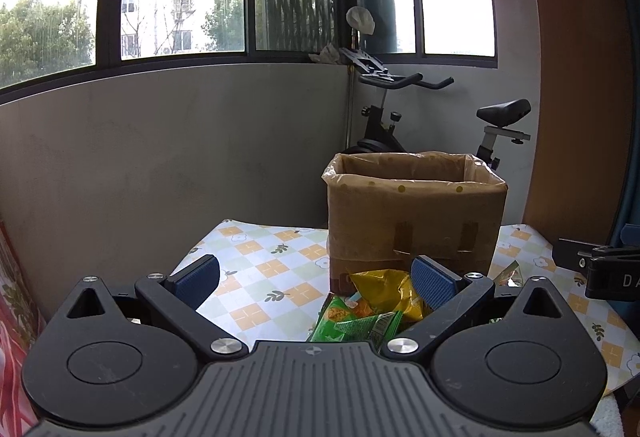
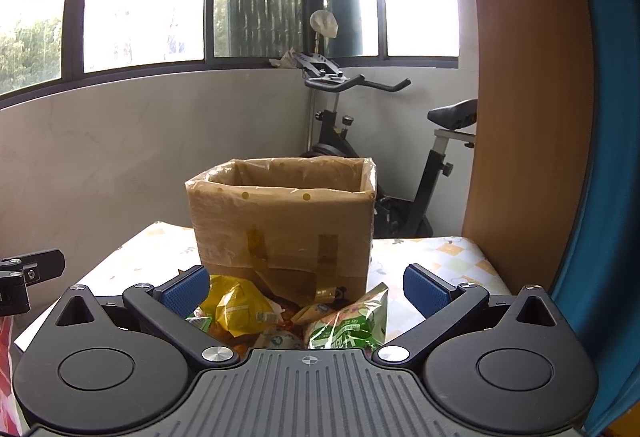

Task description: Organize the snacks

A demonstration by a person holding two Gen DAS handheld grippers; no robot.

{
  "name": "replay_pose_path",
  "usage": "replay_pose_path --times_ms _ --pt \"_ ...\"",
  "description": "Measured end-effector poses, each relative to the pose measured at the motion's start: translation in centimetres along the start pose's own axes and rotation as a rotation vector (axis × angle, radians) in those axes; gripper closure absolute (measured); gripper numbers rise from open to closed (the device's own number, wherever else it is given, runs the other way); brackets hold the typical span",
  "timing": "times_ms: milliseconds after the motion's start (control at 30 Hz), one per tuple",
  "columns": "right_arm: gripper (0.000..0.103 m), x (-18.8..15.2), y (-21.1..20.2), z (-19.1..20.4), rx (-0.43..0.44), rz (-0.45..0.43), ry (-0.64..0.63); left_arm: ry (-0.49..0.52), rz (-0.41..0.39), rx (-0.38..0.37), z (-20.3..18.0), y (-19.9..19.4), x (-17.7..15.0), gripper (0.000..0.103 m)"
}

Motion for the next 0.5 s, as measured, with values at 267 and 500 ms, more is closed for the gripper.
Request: replay_pose_path --times_ms 267,500 --pt "0.000 -0.19 0.24 0.19 0.007 0.008 -0.005 -0.015 0.007 0.002 0.02 0.01 -0.03 0.000" --pt "0.000 -0.27 0.25 0.30 0.008 0.011 -0.005 -0.016 0.007 0.001 0.01 0.04 -0.19 0.000"
Point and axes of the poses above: each gripper's, at about its wrist camera, not at the fingertips, and y roughly the way its jaws point, z to its left, x to its top, the point moved 7 cm from there along y, roughly the way its jaws point, and after that the axes turned 1 degree about -z, right-handed, at the moved point
